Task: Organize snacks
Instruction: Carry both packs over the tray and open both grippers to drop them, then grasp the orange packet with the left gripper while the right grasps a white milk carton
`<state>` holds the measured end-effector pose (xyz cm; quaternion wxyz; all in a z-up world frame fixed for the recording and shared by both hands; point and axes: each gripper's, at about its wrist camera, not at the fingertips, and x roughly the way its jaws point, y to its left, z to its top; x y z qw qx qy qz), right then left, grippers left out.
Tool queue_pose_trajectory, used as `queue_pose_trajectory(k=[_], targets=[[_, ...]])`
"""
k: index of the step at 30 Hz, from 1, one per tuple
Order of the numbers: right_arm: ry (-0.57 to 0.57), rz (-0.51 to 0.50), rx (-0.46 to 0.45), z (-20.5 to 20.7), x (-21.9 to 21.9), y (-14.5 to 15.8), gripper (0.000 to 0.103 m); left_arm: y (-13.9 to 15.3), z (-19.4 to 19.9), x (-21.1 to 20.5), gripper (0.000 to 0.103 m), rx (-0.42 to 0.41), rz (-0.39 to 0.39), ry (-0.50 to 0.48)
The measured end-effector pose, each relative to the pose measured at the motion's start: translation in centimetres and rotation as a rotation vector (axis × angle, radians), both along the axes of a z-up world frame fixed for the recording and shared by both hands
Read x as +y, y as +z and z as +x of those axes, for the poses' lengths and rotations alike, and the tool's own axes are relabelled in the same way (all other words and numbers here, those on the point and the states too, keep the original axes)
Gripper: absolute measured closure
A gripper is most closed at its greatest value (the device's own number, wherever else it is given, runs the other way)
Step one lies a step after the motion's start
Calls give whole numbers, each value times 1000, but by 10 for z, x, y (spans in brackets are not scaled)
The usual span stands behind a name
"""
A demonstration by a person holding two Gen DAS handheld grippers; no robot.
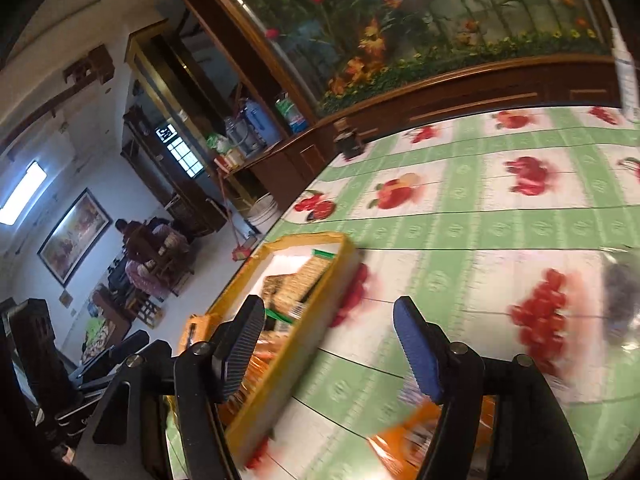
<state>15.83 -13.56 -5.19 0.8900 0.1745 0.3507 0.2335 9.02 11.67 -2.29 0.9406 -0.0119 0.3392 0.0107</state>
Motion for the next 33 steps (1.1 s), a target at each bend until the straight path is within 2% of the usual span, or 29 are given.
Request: queue_pose_trajectory(k=[7,14,18,24,28,33], targets=[[-105,-47,8,-37,-69,-9,32,-11,-7,-68,20,24,41,-142],[-170,-140,27,-50,-102,-23,32,-30,-8,-121,20,64,92,-262],[-158,-181,42,-47,-103,-31,32,-44,0,-141,20,109,96,-309],[-100,-282,44,-37,-78,-40,32,-59,14,-157,20,155,66,-349],[-77,-342,36,-33,-68,-43,32,-68,24,-160,20,185,36,-356],[-60,-360,40,-30,-66,-45,32,-81,38,-162,20,231,28,-343]])
